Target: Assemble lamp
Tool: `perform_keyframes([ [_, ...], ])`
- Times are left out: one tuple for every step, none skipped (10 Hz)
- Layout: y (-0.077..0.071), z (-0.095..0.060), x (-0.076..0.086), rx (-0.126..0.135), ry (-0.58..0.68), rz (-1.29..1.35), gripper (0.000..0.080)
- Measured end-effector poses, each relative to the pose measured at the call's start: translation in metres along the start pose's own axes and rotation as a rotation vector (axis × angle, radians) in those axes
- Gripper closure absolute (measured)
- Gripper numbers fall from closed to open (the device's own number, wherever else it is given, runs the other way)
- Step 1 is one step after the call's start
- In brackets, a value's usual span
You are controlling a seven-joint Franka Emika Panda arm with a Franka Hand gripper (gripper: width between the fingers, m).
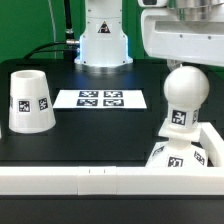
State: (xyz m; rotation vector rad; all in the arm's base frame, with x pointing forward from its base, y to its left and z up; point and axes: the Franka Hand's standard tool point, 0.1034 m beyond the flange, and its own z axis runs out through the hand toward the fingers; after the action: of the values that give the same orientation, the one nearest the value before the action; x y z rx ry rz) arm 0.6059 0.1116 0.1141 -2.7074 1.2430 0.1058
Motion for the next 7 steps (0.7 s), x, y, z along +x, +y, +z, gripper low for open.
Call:
perform_keyframes([
  [0.010,-0.001,-0.004,0.002,0.002,-0.012,0.0100],
  [0.021,-0.002,-0.008,0.011,0.000,0.026,0.0100],
  [0.020,-0.001,-0.009,0.010,-0.002,0.020,0.0100],
  [0.019,0.000,-0.008,0.011,-0.001,0.018,0.0100],
  [0.019,0.000,-0.008,0.010,-0.001,0.018,0.0100],
  [0.020,0.000,-0.009,0.007,0.001,-0.012,0.0100],
  [0.026,0.000,-0.012,-0.007,0.004,-0.109,0.0100],
])
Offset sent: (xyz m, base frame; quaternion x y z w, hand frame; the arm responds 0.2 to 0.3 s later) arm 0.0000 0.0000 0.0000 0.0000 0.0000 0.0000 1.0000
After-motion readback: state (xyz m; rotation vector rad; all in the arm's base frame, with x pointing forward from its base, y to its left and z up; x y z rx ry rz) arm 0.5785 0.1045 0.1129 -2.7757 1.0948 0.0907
